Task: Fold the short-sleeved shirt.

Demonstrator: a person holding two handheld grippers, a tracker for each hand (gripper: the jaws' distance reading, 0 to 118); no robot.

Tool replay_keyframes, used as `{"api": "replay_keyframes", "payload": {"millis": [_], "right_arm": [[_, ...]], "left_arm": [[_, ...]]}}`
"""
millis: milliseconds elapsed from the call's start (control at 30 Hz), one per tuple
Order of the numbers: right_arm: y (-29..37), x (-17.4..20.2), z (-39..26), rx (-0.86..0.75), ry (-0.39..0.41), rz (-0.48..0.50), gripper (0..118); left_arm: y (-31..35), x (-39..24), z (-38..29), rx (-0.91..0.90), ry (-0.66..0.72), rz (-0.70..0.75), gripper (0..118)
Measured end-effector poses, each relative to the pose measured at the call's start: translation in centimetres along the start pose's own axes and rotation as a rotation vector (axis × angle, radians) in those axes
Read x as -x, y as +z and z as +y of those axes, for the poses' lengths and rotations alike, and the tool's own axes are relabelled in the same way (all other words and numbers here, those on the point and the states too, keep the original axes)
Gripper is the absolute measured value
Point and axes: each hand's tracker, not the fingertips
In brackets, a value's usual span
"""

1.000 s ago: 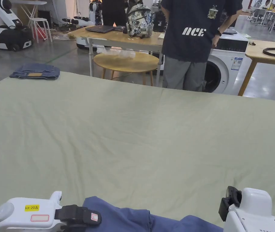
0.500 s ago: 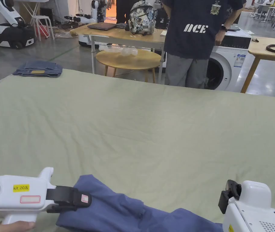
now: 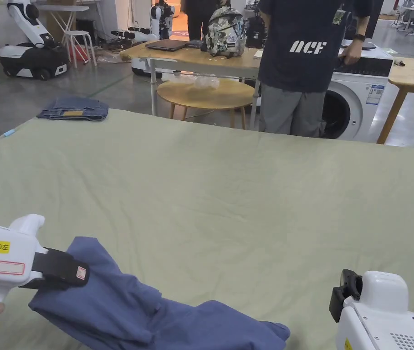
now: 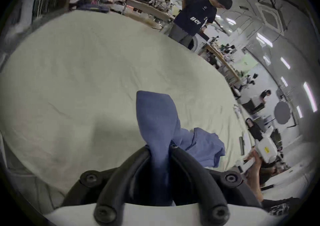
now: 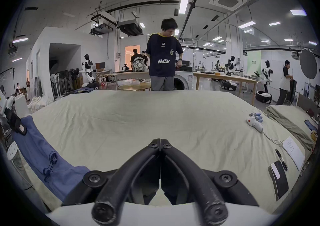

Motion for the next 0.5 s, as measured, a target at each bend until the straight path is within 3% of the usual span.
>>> {"api": "replay_keyframes", "payload": {"millis": [500], "right_arm": [[0.1,-0.5,-0.6,0.032,0.004,-0.007,0]], "left_arm": [[-7.0,-11.7,-0.3,0.163,-0.223,-0.103,2]]}}
